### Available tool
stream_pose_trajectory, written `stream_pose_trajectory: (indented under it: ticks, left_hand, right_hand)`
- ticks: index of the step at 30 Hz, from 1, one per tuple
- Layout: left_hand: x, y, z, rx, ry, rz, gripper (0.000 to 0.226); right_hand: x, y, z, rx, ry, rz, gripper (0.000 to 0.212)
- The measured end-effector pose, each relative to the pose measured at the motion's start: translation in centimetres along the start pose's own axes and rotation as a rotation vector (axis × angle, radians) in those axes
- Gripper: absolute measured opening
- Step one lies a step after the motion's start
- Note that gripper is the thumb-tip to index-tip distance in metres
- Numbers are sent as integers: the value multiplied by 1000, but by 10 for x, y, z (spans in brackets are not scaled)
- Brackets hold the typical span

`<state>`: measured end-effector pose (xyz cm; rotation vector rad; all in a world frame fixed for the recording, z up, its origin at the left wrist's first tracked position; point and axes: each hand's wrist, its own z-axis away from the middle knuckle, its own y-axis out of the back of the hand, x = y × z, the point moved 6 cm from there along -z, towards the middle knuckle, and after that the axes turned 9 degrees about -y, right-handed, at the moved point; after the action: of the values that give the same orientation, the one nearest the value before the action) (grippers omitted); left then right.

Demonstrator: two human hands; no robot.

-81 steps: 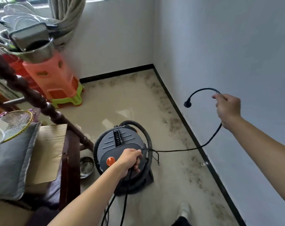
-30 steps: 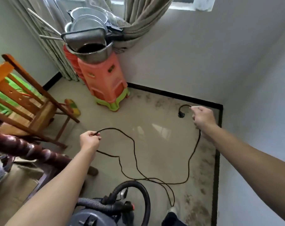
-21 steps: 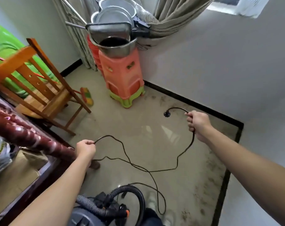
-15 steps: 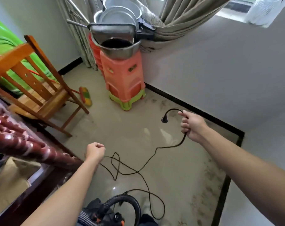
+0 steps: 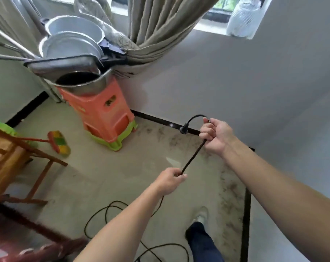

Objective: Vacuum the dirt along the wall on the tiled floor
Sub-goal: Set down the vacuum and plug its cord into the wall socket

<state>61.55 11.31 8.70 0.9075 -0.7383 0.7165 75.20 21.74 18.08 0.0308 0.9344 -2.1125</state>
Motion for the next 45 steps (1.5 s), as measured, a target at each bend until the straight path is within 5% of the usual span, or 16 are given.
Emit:
stream_pose_trajectory:
  ticks: [8, 13, 24, 29, 34, 38, 45]
  left_hand:
    - [60, 6, -132, 81, 43, 64, 47]
    - [87, 9, -226, 98, 5, -138, 55]
    - [69, -60, -355, 8, 74, -516, 54]
    - [33, -133, -408, -184, 107, -606, 35]
    - [-11, -222, -437, -384, 92, -618, 33]
    - [-47, -279, -454, -407, 143, -565, 32]
    - [-103, -349, -466, -431, 212, -471, 35]
  right_hand:
    - [-149, 162, -97, 281, 19, -171, 39]
    - [-185, 289, -135, 530, -13, -349, 37]
    - [-166, 469, -133, 947, -126, -511, 42]
    - [-155, 531, -145, 1001, -163, -353, 37]
    - [-131, 581, -166, 1032, -143, -339, 29]
    - [-112, 623, -196, 1066, -61, -556, 29]
    - [-114, 689, -249, 1149, 39, -601, 23]
